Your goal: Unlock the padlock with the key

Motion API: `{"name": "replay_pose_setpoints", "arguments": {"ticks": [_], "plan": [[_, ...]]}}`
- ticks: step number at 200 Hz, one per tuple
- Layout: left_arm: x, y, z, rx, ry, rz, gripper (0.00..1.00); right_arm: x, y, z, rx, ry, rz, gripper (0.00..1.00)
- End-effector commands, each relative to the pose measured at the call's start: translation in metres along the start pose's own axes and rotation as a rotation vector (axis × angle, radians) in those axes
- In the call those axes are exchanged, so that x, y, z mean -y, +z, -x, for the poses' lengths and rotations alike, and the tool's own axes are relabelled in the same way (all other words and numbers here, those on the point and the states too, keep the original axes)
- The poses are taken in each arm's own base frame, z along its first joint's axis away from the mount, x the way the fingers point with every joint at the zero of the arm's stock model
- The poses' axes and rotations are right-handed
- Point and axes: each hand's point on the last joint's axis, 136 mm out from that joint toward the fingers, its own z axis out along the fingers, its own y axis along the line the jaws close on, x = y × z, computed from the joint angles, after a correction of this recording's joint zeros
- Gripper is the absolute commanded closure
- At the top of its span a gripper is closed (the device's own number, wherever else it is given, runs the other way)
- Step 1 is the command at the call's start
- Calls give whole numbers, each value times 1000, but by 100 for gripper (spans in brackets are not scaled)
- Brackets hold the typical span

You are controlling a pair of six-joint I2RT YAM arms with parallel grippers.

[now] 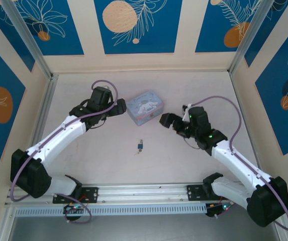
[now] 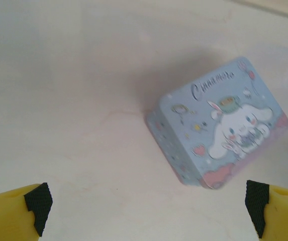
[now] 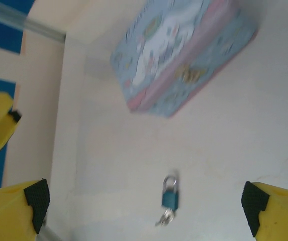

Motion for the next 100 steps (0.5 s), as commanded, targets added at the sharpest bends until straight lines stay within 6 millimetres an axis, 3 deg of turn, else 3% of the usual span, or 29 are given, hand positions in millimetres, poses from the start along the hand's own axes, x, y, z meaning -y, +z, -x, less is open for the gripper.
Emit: {"name": "replay_pose_setpoints", "arguments": {"ticks": [1, 25, 45, 68, 100], "plan": [[-35, -13, 27, 183, 106, 193, 0, 48, -20, 27, 93, -118, -283, 1], [-57, -16, 37, 277, 223, 324, 0, 71, -34, 76, 327, -140, -414, 0], [-70, -14, 41, 350, 291, 373, 0, 88, -38, 105, 475, -159, -472, 0], [-87, 1, 38, 372, 330, 350, 0, 115, -36, 123, 482, -200, -586, 0], [-127, 25, 30, 373, 335, 410, 0, 155, -28, 140, 495, -251, -723, 1]]}}
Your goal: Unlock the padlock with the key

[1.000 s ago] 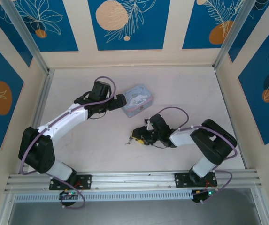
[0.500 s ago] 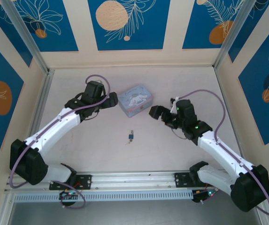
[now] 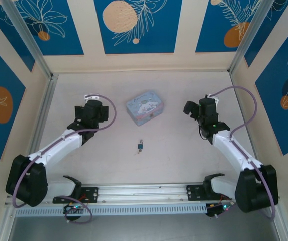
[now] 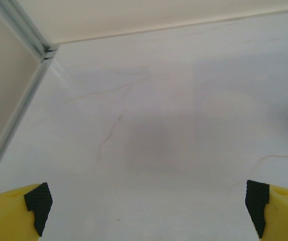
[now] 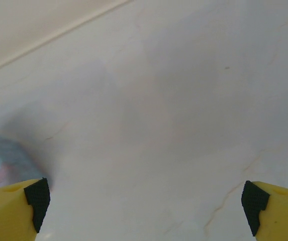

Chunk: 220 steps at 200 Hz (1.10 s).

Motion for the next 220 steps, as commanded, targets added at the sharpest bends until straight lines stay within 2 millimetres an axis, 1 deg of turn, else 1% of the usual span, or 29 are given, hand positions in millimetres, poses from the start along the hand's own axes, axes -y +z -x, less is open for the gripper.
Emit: {"name": "replay_pose_setpoints", "arguments": {"ticks": [1, 18, 29, 43, 53, 56, 65, 69, 78, 87, 96, 103, 116, 132, 138, 142, 149, 151, 155, 161, 165, 173, 177, 188, 196, 206, 220], "plan": [[-16, 17, 12, 102, 13, 40, 0, 22, 15, 26, 121, -76, -107, 1], [-31, 28, -3, 103, -12, 55, 0, 35, 27, 23, 137, -86, -124, 0], [-39, 32, -11, 114, -46, 53, 0, 45, 32, 19, 136, -79, -140, 0], [-47, 35, -19, 124, -81, 42, 0, 52, 38, 16, 154, -73, -134, 0], [-52, 38, -23, 133, -105, 35, 0, 51, 42, 14, 175, -100, -111, 0], [-52, 38, -23, 142, -111, 31, 0, 49, 43, 15, 188, -107, -99, 1], [-56, 38, -24, 144, -129, 19, 0, 46, 48, 12, 198, -140, -84, 0], [-56, 38, -21, 162, -135, 13, 0, 45, 50, 10, 204, -149, -75, 0], [-56, 38, -21, 173, -132, -7, 0, 41, 53, 7, 223, -168, -47, 1], [-55, 38, -23, 169, -110, -17, 0, 39, 58, 1, 221, -181, -28, 0], [-54, 39, -29, 159, -93, -27, 0, 35, 61, -7, 229, -200, -2, 0], [-53, 39, -35, 154, -86, -35, 0, 31, 62, -8, 256, -217, 23, 0], [-54, 39, -48, 158, -93, -40, 0, 19, 62, -14, 234, -259, 80, 1], [-51, 41, -57, 174, -105, -66, 0, 5, 62, -22, 231, -315, 157, 1], [-49, 43, -58, 182, -105, -73, 0, 1, 60, -25, 235, -325, 193, 1], [-48, 45, -59, 185, -105, -76, 0, 0, 60, -26, 237, -323, 218, 0], [-47, 48, -61, 186, -101, -76, 0, 1, 61, -35, 244, -327, 247, 1], [-47, 50, -62, 187, -102, -75, 0, -1, 60, -31, 277, -326, 256, 1], [-45, 52, -63, 186, -102, -79, 0, -2, 58, -31, 299, -327, 269, 1], [-43, 55, -66, 185, -98, -87, 0, -3, 56, -32, 281, -332, 283, 1], [-41, 58, -68, 183, -94, -95, 0, -3, 58, -38, 233, -339, 288, 1], [-36, 61, -73, 184, -86, -110, 0, -5, 60, -35, 235, -336, 306, 1], [-35, 63, -71, 195, -85, -114, 0, -5, 62, -34, 235, -330, 309, 1], [-29, 67, -73, 134, -63, -147, 0, -1, 67, -35, 164, -304, 314, 1], [-24, 69, -71, 145, -47, -171, 0, -2, 66, -33, 191, -300, 325, 1], [-23, 70, -73, 126, -47, -177, 0, -1, 67, -35, 171, -304, 308, 1], [-24, 71, -72, 126, -48, -176, 0, -1, 66, -35, 190, -317, 297, 1]]}}
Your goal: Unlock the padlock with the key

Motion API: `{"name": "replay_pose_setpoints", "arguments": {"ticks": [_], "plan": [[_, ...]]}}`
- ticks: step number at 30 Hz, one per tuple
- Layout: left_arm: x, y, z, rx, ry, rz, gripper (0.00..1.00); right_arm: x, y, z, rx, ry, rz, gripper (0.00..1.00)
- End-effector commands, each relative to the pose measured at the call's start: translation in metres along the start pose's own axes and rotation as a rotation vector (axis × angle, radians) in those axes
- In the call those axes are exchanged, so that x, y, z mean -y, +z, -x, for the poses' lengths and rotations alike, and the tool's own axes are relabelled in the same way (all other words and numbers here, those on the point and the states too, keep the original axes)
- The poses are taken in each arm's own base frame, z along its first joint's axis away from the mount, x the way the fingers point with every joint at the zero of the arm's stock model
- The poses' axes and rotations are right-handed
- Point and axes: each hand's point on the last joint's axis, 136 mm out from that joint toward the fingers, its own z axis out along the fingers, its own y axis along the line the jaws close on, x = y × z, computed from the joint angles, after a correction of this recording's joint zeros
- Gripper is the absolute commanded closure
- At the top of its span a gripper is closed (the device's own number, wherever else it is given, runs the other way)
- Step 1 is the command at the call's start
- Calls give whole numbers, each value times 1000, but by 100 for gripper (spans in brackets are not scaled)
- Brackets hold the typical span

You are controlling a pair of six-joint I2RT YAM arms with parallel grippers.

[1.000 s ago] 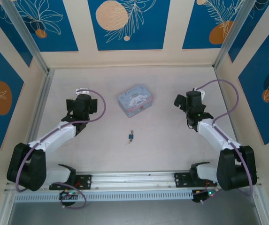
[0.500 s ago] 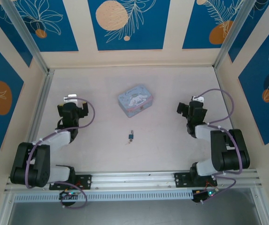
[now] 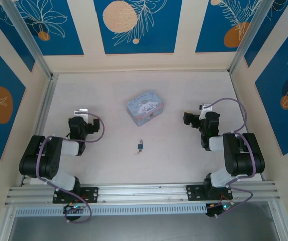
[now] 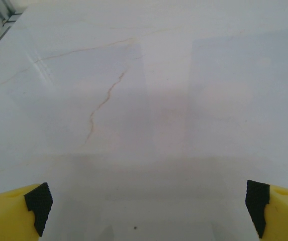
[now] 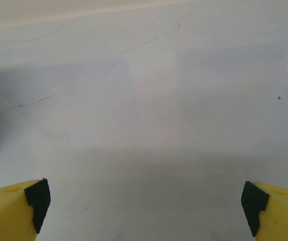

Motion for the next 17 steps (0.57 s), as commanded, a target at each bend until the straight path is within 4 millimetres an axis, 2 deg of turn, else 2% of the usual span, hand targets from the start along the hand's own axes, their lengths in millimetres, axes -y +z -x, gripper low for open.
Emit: {"name": "replay_pose_setpoints", "arguments": {"ticks": [1, 17], "plan": [[3, 4, 21, 57, 7, -38, 0, -10, 0, 15, 46, -36, 34, 1], [3, 1, 22, 71, 7, -39, 0, -11, 1, 15, 45, -35, 55, 1]]}}
